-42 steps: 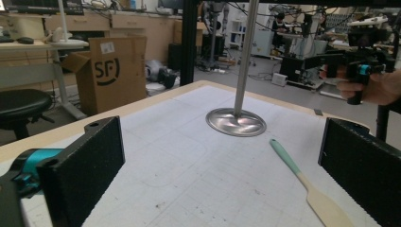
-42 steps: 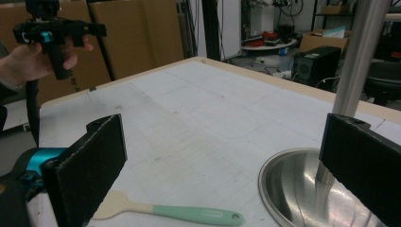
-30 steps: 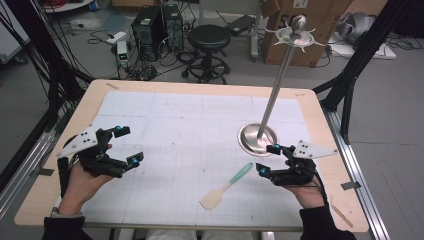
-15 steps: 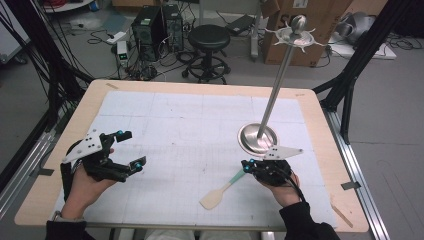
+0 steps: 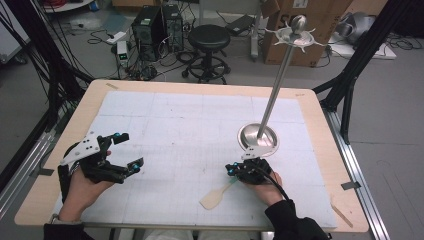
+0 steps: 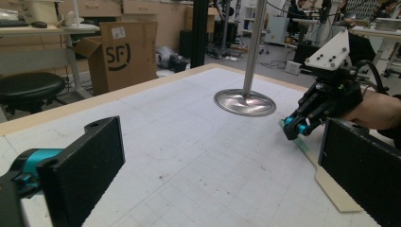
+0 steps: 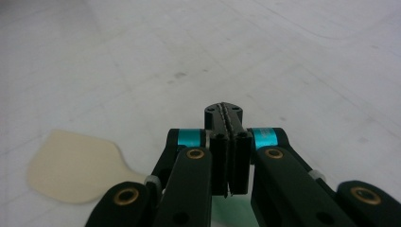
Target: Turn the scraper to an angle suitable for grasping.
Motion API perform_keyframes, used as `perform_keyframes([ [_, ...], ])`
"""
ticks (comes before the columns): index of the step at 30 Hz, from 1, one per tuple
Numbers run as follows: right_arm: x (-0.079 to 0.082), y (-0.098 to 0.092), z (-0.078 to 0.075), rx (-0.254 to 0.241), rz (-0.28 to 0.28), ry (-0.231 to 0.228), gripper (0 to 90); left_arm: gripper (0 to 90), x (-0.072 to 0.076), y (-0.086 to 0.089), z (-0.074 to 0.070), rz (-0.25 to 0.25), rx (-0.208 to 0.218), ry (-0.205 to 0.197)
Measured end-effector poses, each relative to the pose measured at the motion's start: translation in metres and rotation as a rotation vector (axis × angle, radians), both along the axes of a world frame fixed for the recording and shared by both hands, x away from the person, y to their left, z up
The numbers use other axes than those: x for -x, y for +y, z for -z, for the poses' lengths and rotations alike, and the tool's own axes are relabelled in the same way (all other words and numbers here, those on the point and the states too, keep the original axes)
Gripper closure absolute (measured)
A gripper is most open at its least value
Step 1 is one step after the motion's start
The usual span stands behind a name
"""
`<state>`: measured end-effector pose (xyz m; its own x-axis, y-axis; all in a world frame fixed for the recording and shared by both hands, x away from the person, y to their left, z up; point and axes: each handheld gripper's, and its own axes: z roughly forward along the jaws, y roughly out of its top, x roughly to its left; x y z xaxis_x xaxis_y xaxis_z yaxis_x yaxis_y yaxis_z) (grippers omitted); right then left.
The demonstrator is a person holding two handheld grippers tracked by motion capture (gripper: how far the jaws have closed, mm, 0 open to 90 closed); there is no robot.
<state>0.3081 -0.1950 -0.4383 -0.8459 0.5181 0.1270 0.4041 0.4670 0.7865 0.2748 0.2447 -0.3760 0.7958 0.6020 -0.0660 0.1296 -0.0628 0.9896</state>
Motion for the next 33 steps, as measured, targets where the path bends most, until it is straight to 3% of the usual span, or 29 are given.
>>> perform_keyframes([
  [8,0.013,0.038,0.004,0.010,-0.142,0.032,89.8,1.7,0.000,0.002,0.000,-0.007,0.001,0.001],
  [11,0.016,0.048,0.005,0.010,-0.166,0.041,89.8,1.7,0.000,0.002,0.000,-0.009,0.001,0.003],
  [12,0.019,0.057,0.007,0.026,-0.198,0.047,89.8,1.7,0.000,0.002,0.001,-0.009,0.002,0.004],
  [15,0.024,0.067,0.010,0.056,-0.216,0.043,89.9,1.7,-0.001,0.002,0.001,-0.012,-0.001,0.006],
  [24,0.035,0.064,0.010,0.071,-0.197,0.035,90.0,1.7,-0.004,-0.001,0.002,-0.005,-0.002,0.012],
  [33,0.051,0.041,0.007,0.090,-0.211,0.055,90.0,1.7,-0.007,-0.006,0.002,0.008,-0.008,0.013],
])
